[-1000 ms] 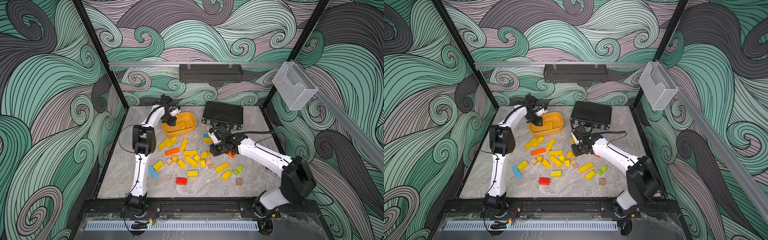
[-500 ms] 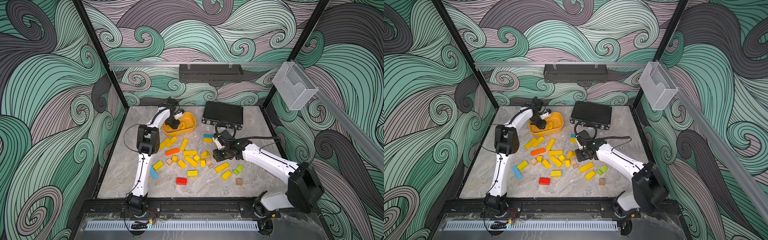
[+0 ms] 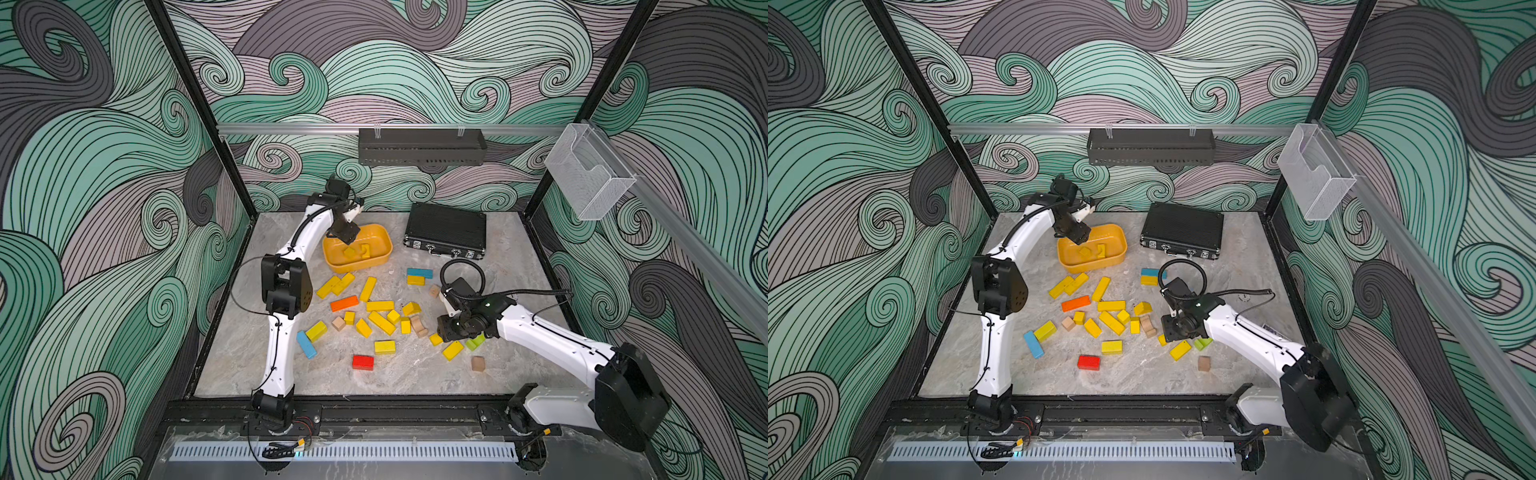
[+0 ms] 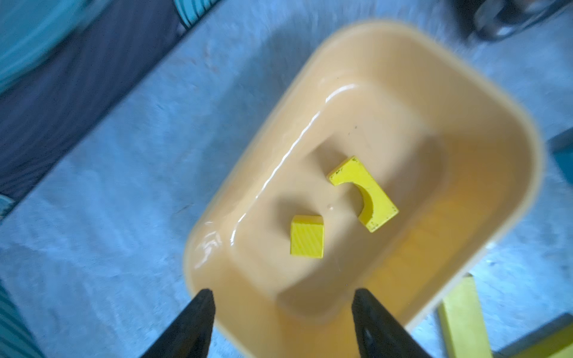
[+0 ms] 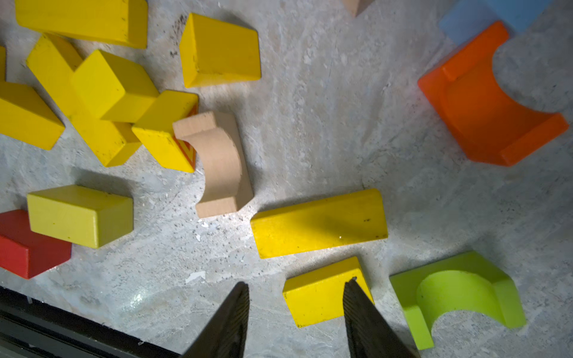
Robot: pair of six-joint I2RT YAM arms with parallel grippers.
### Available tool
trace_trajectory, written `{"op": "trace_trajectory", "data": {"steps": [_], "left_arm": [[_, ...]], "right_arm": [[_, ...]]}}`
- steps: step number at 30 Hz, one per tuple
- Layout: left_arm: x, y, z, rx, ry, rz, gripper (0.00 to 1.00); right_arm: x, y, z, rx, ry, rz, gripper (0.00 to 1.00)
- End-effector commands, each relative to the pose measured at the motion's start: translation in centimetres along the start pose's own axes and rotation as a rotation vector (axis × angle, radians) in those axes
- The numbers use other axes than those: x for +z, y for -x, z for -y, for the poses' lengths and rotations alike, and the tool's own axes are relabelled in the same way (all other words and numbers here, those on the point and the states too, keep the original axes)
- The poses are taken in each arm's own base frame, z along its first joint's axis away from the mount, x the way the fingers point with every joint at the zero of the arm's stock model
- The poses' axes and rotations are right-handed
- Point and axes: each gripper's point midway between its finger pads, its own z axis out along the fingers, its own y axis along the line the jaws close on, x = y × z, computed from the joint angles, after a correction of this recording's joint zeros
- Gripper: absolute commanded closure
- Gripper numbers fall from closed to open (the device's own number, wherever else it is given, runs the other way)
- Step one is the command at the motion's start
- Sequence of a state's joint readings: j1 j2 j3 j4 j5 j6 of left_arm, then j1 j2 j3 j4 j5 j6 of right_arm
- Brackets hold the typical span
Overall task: Pick out the yellow building blocks
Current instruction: Place the building block in the storage box, then pick up the building block from the center of the board.
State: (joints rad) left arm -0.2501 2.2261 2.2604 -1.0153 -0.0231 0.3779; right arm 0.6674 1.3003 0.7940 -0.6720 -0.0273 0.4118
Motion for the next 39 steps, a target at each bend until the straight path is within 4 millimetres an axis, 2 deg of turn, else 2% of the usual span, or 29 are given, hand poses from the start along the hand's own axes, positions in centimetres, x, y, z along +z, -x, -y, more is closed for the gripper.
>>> {"op": "trace_trajectory", "data": {"steps": [1, 4, 7, 11, 13, 16, 21, 27, 31, 36, 39], "left_arm": [[-8.5, 0.9, -0.3, -0.048, 0.031, 0.106, 0.28], [-10.5, -2.2, 0.8, -0.054, 0.028, 0.080, 0.29], [-10.5, -6.5, 1.7, -0.050, 0.052, 0.057, 0.29], [-9.4, -12.1, 2.9, -0.063, 0.089, 0.022, 0.30], [-8.6, -14.5, 4.6, -0.071, 0.011, 0.011, 0.30], [-7.0, -16.8, 5.4, -0.053, 0.000, -0.009, 0.30], [-4.3, -18.4, 4.9, -0.069, 0.029, -0.103, 0.29], [-0.8, -18.2, 4.2, -0.026, 0.028, -0.127, 0.30], [1.2, -18.5, 3.3, -0.004, 0.022, -0.161, 0.39], [2.8, -19.1, 2.6, -0.004, -0.034, -0.193, 0.42], [3.7, -19.6, 3.2, 0.022, -0.090, -0.221, 0.43]], "right_arm": [[0.0, -0.8, -0.3, 0.017, 0.007, -0.020, 0.49], [0.0, -0.5, -0.6, -0.007, 0.012, 0.001, 0.50], [-0.3, 0.6, -1.1, -0.025, 0.028, 0.039, 0.50], [-0.3, 2.5, -2.3, -0.061, 0.050, 0.059, 0.51], [0.0, 3.4, -3.2, -0.078, 0.074, 0.046, 0.52], [0.4, 4.3, -4.2, -0.101, 0.091, 0.037, 0.52], [0.4, 5.5, -5.0, -0.109, 0.107, 0.050, 0.53], [0.0, 5.9, -5.1, -0.105, 0.103, 0.068, 0.53], [0.0, 5.8, -4.8, -0.100, 0.094, 0.070, 0.54], [0.1, 5.8, -4.8, -0.104, 0.090, 0.069, 0.54], [0.1, 5.7, -4.7, -0.106, 0.084, 0.067, 0.54]]}}
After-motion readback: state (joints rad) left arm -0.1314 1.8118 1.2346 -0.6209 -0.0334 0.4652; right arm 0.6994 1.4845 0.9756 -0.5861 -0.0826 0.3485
